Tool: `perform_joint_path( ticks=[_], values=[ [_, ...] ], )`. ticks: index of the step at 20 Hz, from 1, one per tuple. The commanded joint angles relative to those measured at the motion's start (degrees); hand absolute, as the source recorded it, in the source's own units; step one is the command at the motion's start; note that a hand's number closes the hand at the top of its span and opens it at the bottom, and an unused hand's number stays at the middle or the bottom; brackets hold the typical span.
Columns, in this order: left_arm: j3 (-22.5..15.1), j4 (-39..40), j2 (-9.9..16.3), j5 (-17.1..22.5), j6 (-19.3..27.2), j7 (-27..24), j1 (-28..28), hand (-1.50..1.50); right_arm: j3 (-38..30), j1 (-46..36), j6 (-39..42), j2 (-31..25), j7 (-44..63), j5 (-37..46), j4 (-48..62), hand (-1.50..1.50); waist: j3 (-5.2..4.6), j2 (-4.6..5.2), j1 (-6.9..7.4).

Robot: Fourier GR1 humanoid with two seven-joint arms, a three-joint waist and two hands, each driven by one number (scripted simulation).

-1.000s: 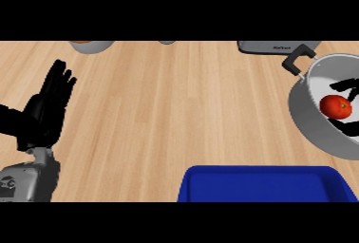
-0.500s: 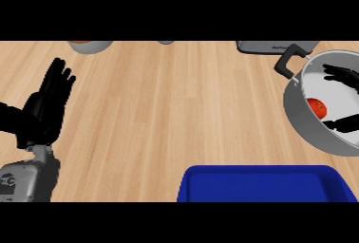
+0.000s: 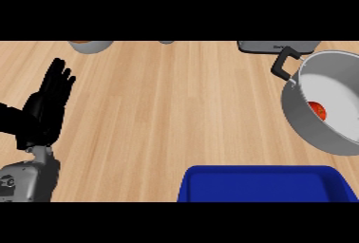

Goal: Pick the tomato from the tray and place it in the pot

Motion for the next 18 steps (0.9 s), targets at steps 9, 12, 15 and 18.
perform_joint_path(
  ticks=[9, 12, 15, 18],
  values=[
    [-0.59, 0.46, -1.38, -0.28, 0.42, -1.37, 0.11, 0.0, -2.11, -0.64, 16.25, -9.92, -2.28, -2.86, 4.05, -1.5, 0.29, 0.71, 0.76],
    [1.43, -0.04, 0.85, 0.63, -0.84, -1.62, 1.23, 0.0, -1.97, 2.98, 16.5, -9.98, -5.12, -3.09, 3.33, -1.5, 0.42, 0.74, 0.75],
    [0.09, -0.25, -0.48, 0.7, -0.51, -0.47, 0.15, 0.0, -1.62, 2.7, 16.74, -10.87, -4.34, -3.13, 2.67, -1.5, 0.43, 0.74, 0.73],
    [0.04, 0.01, -0.49, 0.75, -0.53, -0.29, -0.51, 0.0, -1.86, 4.36, 17.22, -11.34, -5.33, -3.89, 2.23, -1.5, 0.55, 0.75, 0.18]
  ],
)
